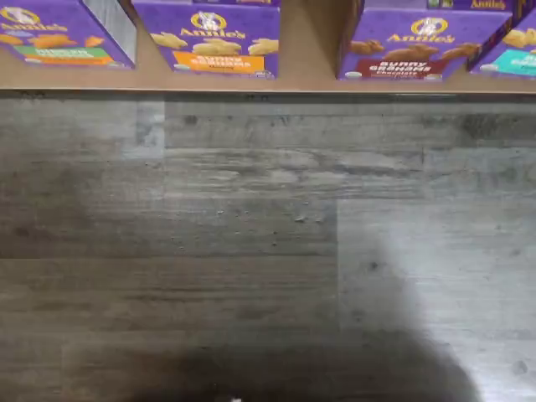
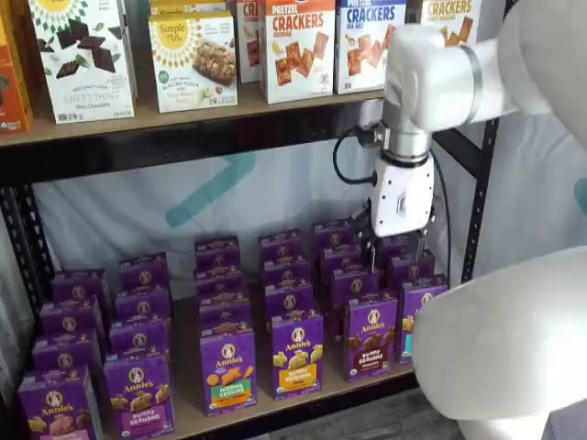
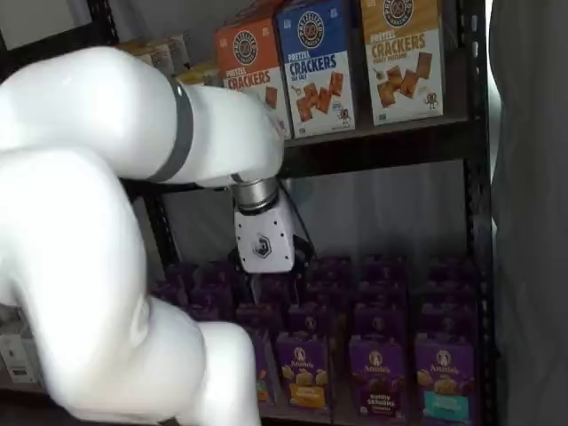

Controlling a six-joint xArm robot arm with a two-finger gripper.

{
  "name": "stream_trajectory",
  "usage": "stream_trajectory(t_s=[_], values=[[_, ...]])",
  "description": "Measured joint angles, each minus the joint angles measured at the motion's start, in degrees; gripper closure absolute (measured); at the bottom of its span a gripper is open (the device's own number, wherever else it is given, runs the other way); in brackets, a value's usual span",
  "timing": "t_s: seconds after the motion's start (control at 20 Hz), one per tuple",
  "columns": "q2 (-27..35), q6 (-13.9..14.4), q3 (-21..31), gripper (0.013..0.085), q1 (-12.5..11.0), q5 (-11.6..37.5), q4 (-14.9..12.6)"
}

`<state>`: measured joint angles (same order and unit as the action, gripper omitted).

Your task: Pick up the purple box with a brown patch in the center, on the bottom shelf, the fifth box from the left

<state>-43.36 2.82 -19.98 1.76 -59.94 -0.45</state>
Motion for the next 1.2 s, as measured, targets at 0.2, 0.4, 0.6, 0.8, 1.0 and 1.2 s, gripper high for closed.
stream_trajectory(t_s=[0.2, 0.4, 0.6, 0.8, 1.0, 1.2], values=[[5.34, -3.09, 1.39, 0.013, -2.52, 5.76, 1.01], [11.84, -6.37, 2.25, 0.013, -5.07, 12.17, 2.0], [17.98, -8.62, 2.87, 0.013, -7.01, 19.5, 2.12], [24.59, -10.77, 2.59, 0.013, -8.63, 26.43, 2.49], [30.82, -12.06, 1.44, 0.013, -9.52, 31.98, 2.75], [37.52, -11.79, -0.77, 0.013, -9.4, 36.45, 2.38]])
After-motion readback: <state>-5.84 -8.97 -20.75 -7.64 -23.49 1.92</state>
